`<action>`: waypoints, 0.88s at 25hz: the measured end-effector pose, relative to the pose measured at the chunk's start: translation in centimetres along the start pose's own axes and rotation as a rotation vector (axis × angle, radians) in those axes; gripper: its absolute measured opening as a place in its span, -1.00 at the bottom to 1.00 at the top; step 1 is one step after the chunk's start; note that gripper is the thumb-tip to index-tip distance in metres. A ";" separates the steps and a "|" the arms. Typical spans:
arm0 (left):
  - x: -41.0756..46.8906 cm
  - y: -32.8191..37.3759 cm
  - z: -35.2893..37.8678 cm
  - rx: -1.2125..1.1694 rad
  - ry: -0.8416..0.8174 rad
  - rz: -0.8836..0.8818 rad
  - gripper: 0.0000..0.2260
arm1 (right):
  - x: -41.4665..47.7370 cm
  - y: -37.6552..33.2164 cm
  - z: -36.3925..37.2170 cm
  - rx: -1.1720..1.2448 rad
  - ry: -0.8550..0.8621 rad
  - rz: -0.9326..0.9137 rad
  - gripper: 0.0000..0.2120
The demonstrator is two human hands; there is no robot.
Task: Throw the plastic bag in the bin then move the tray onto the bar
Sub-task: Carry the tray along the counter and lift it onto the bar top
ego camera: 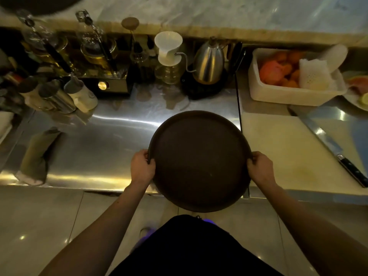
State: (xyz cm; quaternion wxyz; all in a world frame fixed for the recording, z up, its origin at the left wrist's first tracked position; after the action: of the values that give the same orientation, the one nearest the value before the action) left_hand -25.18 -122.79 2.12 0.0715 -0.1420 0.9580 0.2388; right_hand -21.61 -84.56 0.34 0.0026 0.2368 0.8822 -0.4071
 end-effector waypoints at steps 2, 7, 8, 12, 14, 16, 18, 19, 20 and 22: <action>-0.1 0.4 1.2 0.057 -0.009 -0.011 -0.78 | 1.2 0.8 0.0 -0.033 -0.049 -0.021 -0.79; -0.3 0.4 3.1 0.198 -0.045 -0.068 -0.76 | 3.0 2.0 0.3 -0.057 -0.087 -0.041 -0.83; -0.3 0.3 3.3 0.213 -0.047 -0.075 -0.76 | 3.1 2.0 0.4 -0.051 -0.082 -0.045 -0.84; -0.4 0.4 3.4 0.225 -0.047 -0.087 -0.78 | 3.3 2.1 0.7 -0.045 -0.063 -0.059 -0.85; -0.3 0.1 3.3 0.225 -0.046 -0.090 -0.77 | 3.1 1.9 1.0 -0.047 -0.077 -0.062 -0.84; -0.4 -0.4 3.2 0.219 -0.039 -0.096 -0.76 | 3.0 1.7 1.3 -0.058 -0.089 -0.069 -0.83; -0.4 -0.9 3.1 0.208 -0.041 -0.124 -0.75 | 2.6 1.2 1.7 -0.077 -0.100 -0.067 -0.82; -0.4 -1.2 3.1 0.205 -0.048 -0.130 -0.74 | 2.3 1.0 1.7 -0.081 -0.101 -0.060 -0.81; -0.2 -1.3 3.1 0.205 -0.056 -0.126 -0.74 | 2.2 0.8 1.7 -0.083 -0.099 -0.055 -0.80; 0.2 -1.2 3.1 0.206 -0.062 -0.116 -0.74 | 2.2 0.5 1.6 -0.084 -0.091 -0.040 -0.79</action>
State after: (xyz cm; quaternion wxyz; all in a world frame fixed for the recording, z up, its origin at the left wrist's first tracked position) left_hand -24.73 -122.42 -1.14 0.1292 -0.1816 0.9649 0.1390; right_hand -23.67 -84.48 -1.53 0.0447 0.1998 0.9021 -0.3799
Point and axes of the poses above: each hand's wrist, its own x-axis towards the middle knuckle, its own z-axis out of the palm, y = z × x, the point moved 5 cm from there along x, towards the middle knuckle, and after that the axes turned 15 degrees about x, right-handed, at the moved point
